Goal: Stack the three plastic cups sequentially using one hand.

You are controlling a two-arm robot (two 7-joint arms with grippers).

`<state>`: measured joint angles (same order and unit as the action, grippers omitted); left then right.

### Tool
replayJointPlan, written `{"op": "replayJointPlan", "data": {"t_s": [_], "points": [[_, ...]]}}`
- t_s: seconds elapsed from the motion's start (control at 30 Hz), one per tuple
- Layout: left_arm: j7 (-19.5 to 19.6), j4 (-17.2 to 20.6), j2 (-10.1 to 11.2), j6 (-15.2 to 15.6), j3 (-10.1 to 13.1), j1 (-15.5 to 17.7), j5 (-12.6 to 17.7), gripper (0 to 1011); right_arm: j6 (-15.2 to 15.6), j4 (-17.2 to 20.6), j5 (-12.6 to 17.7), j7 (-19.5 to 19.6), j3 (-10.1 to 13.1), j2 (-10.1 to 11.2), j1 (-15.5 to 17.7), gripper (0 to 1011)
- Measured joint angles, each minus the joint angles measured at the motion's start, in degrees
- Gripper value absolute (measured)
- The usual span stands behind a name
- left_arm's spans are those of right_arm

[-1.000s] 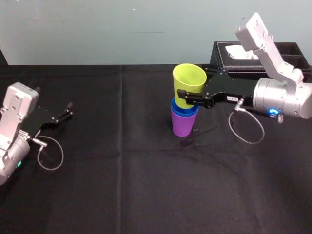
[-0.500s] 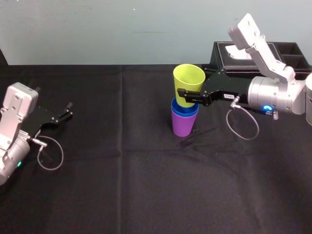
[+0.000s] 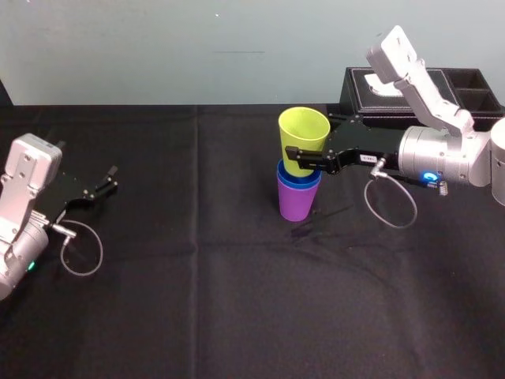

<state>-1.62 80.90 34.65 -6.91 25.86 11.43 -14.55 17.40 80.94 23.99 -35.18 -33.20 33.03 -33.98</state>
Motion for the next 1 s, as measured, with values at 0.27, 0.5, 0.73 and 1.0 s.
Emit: {"op": "replayJointPlan", "data": {"t_s": [0.27,0.5,0.73,1.0], "points": [[0.0,0.0,0.0,0.0,0.0,0.0,0.0,1011,-0.1,-0.1,-0.1,-0.1,-0.1,-0.2,0.2,728],[0.0,0.0,0.0,0.0,0.0,0.0,0.0,1011,-0.1,-0.2,-0.1,-0.3,-0.1,-0.2,0.5,726],[0.0,0.0,0.0,0.0,0.0,0.0,0.0,1011,0.0,-0.1,-0.1,-0.3,-0.1,0.0,1.0,726],[0.0,0.0,0.0,0.0,0.0,0.0,0.0,1011,0.3,0.1,-0.1,-0.1,-0.1,0.0,1.5,726]]}}
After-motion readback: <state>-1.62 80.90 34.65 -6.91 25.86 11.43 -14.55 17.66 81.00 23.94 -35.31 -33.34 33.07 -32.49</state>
